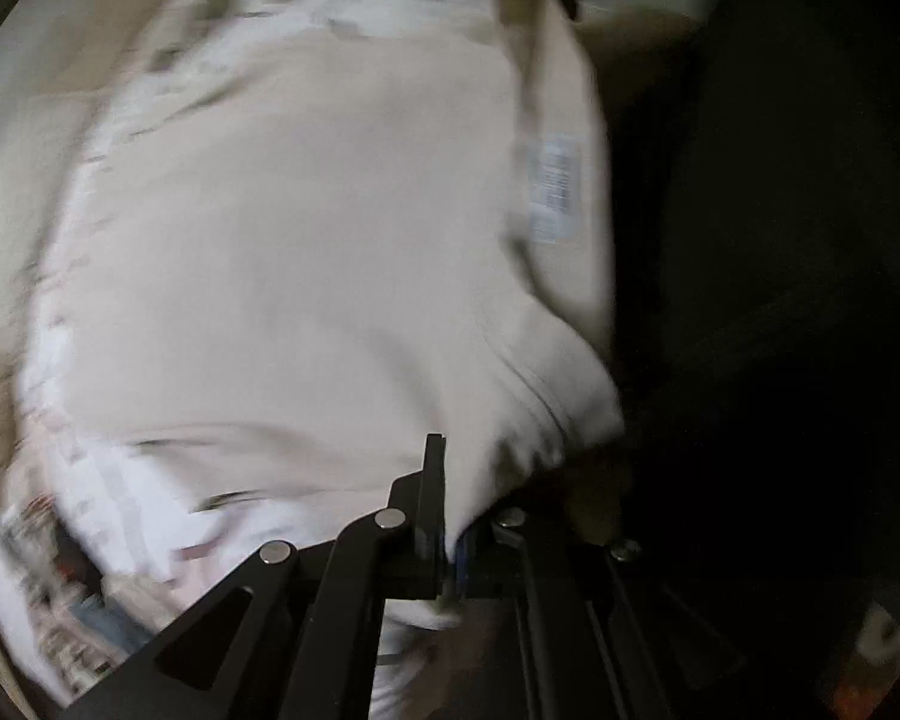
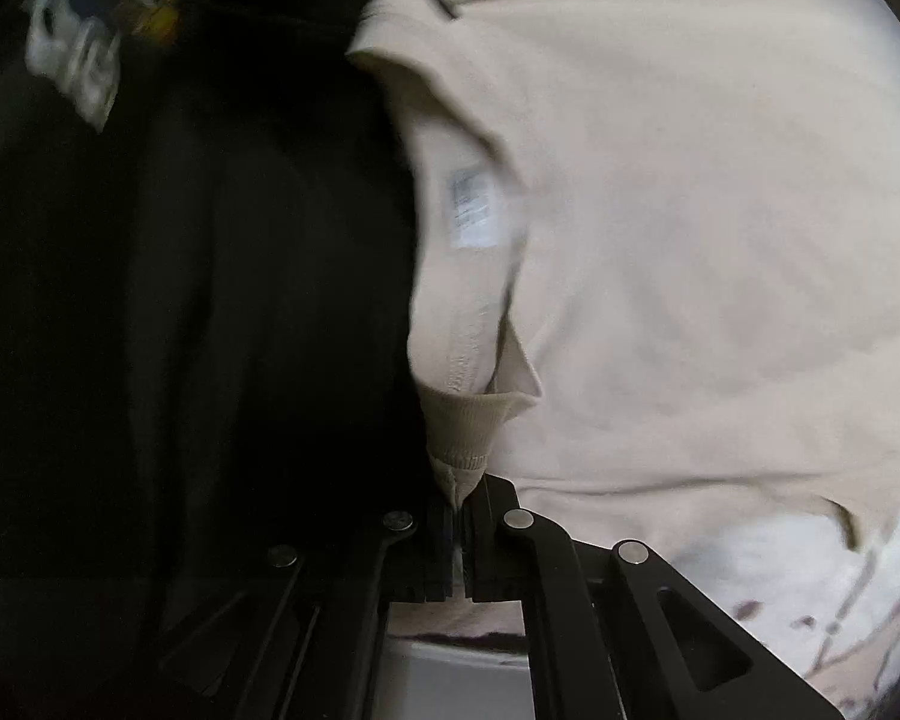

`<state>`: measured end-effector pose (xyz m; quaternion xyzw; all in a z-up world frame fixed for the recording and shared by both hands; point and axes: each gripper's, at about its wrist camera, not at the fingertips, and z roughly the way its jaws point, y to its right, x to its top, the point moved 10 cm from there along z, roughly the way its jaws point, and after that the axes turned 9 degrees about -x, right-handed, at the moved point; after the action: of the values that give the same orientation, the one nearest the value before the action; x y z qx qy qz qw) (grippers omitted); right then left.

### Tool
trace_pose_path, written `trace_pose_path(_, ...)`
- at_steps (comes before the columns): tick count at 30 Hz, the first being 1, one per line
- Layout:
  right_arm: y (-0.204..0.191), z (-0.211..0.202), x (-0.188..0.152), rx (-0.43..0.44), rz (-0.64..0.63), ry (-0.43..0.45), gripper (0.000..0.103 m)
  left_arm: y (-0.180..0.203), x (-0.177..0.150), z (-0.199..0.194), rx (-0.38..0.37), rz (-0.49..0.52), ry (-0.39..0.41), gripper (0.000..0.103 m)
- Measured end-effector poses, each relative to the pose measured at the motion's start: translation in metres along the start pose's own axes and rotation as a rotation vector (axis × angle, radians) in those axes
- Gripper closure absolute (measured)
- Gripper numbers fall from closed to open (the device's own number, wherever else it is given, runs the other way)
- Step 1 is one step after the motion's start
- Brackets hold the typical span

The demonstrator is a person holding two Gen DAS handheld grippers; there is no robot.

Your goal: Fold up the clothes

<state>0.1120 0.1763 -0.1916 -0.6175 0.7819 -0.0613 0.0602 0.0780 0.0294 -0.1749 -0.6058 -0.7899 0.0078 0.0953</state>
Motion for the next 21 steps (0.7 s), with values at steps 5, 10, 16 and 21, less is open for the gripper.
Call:
trace_pose_path(5, 0.100, -0.079, 0.017, -0.306, 0.150, 0.145, 0.100, -0.106, 0.026, -0.047, 0.248, -0.112, 0.084, 0.100)
trace_pose_path(10, 0.207, -0.149, 0.026, -0.510, 0.319, 0.226, 0.100, -0.206, 0.046, -0.059, 0.369, -0.152, 0.083, 0.100)
trace_pose_path(16, 0.331, -0.170, 0.052, -0.570, 0.440, 0.249, 0.100, -0.321, 0.068, -0.031, 0.397, -0.180, 0.031, 0.097)
trace_pose_path(21, 0.447, -0.141, 0.083, -0.509, 0.544, 0.219, 0.100, -0.401, 0.084, 0.030, 0.279, -0.244, -0.023, 0.096)
